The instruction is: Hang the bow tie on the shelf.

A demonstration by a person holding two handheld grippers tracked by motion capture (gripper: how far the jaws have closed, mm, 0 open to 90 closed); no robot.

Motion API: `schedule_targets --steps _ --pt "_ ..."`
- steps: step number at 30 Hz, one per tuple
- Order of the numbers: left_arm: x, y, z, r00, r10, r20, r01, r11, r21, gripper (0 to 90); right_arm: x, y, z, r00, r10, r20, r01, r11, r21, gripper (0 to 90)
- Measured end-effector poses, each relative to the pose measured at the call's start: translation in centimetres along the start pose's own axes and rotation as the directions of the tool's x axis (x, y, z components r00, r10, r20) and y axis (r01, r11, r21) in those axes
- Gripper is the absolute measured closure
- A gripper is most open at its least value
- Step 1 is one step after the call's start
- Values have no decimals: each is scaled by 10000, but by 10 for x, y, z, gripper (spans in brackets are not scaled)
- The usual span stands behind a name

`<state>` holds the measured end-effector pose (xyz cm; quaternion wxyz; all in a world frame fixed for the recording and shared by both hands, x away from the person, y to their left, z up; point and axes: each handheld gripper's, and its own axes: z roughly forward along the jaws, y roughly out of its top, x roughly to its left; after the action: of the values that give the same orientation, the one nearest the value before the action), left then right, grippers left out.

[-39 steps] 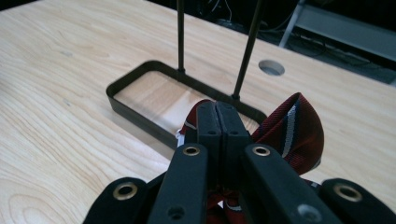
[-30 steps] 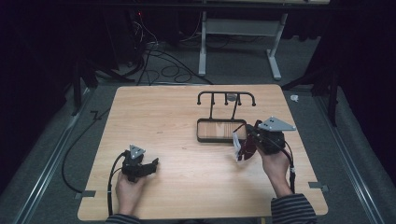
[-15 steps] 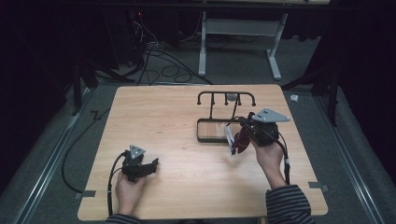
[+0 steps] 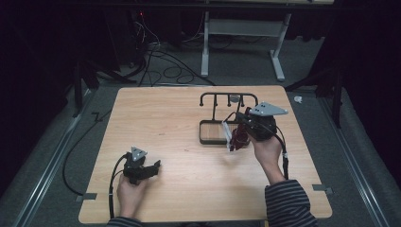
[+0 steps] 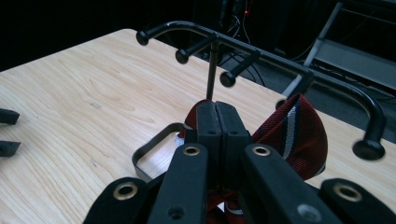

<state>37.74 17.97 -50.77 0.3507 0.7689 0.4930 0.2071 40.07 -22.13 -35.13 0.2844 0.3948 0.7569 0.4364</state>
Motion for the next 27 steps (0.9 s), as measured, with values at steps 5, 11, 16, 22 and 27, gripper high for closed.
schedule_targets --steps 5,11,16,22,27 --pt "0 0 0 10000 -13 25 13 10000 4 276 0 9 6 9999 33 -99 -34 9999 -108 900" --pt "0 0 0 10000 -24 42 24 10000 -4 275 -1 16 13 9999 96 -94 -97 9999 -64 900" --pt "0 0 0 10000 -24 44 24 10000 -4 275 -2 20 19 9997 224 -34 -224 9997 -29 900" --pt "0 0 0 10000 -27 45 27 10000 -6 275 -5 26 28 9992 359 179 -361 9993 92 900" --pt "1 0 0 10000 -29 49 29 10000 -7 275 -9 29 35 9983 444 388 -453 9987 217 900"
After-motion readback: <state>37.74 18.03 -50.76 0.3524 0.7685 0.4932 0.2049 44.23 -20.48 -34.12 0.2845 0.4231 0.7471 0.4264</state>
